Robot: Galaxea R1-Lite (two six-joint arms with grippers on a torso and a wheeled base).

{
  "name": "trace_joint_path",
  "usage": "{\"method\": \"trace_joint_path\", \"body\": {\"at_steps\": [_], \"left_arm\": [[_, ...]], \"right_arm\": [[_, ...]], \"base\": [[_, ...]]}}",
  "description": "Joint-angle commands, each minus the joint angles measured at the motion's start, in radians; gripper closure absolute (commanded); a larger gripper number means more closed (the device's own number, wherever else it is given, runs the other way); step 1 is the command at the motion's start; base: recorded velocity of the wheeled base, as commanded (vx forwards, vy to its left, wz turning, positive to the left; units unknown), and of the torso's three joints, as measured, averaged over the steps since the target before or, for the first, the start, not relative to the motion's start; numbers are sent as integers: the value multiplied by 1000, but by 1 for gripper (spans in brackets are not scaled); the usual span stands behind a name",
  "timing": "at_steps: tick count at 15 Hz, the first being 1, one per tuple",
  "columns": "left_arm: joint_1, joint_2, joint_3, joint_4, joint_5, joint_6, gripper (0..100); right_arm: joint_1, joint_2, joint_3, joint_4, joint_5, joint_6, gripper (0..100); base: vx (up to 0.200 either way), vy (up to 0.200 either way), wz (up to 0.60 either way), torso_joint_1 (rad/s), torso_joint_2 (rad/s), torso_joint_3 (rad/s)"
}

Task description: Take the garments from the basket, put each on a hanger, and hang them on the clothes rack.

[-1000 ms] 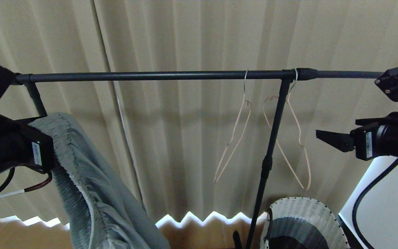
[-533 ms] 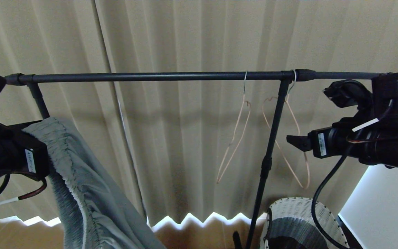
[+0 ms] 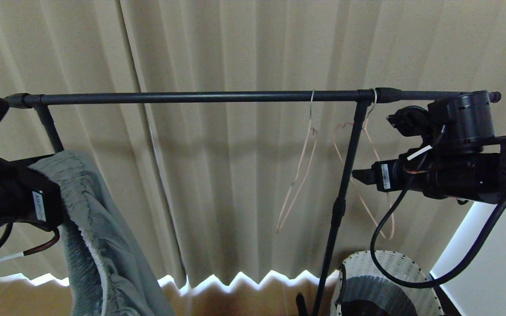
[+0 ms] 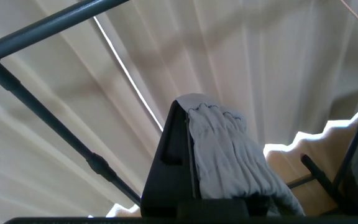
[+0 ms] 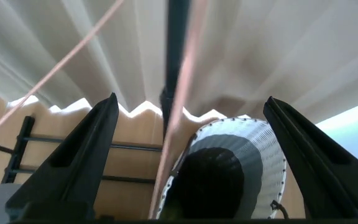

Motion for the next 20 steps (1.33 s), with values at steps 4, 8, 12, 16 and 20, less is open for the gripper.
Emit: {"method": "trace_joint_path", "body": {"at_steps": [4, 8, 12, 16, 20], "left_arm": [[-1, 4, -1, -1, 1, 1, 100], [-1, -1, 0, -1, 1, 1, 100], [0, -1, -1, -1, 1, 1, 100], [5, -1, -3, -1, 4, 7, 100], [5, -7, -1, -2, 4, 34, 100]], "right_arm": [[-6, 32, -9, 4, 0, 10, 0], [-6, 27, -11, 4, 0, 11, 100], [-6, 13, -9, 4, 0, 11, 100], [-8, -4, -11, 4, -26, 11, 100], [-20, -69, -14, -13, -92, 13, 100]], "base": [[0, 0, 0, 0, 0, 0], [0, 0, 0, 0, 0, 0], [0, 0, 0, 0, 0, 0], [0, 0, 0, 0, 0, 0], [0, 0, 0, 0, 0, 0]]}}
